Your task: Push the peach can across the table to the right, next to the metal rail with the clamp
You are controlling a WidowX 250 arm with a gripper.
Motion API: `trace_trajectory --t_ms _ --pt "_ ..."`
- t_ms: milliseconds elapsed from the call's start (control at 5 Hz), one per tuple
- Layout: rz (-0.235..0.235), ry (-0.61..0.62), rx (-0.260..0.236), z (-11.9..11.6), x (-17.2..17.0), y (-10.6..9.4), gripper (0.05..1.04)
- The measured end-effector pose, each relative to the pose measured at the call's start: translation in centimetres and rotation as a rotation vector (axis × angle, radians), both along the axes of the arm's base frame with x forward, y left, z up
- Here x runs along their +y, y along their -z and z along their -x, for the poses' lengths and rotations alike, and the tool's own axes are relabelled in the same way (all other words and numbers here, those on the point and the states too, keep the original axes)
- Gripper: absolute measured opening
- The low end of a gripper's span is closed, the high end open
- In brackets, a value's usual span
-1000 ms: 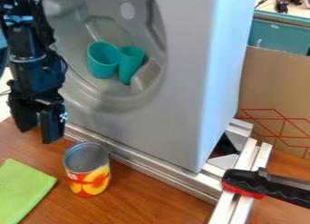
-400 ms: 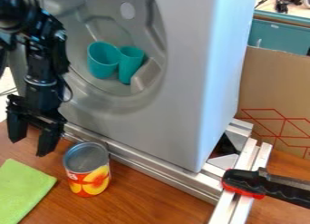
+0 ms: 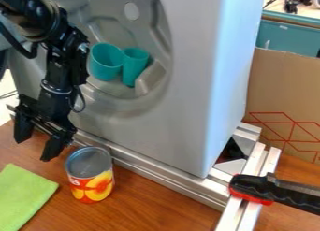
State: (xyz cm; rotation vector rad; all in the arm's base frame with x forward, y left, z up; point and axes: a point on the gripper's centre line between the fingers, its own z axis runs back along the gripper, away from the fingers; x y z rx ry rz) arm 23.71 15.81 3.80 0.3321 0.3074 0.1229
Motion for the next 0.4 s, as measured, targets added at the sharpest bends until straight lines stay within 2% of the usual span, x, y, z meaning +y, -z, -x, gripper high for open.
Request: trace_trajectory --t_ms 200,400 --pt "-0.002 0.048 0.022 -0.56 -0.56 0.93 1.001" --pt "0.036 0.085 0.009 -0.48 -1.42 1.8 1.001"
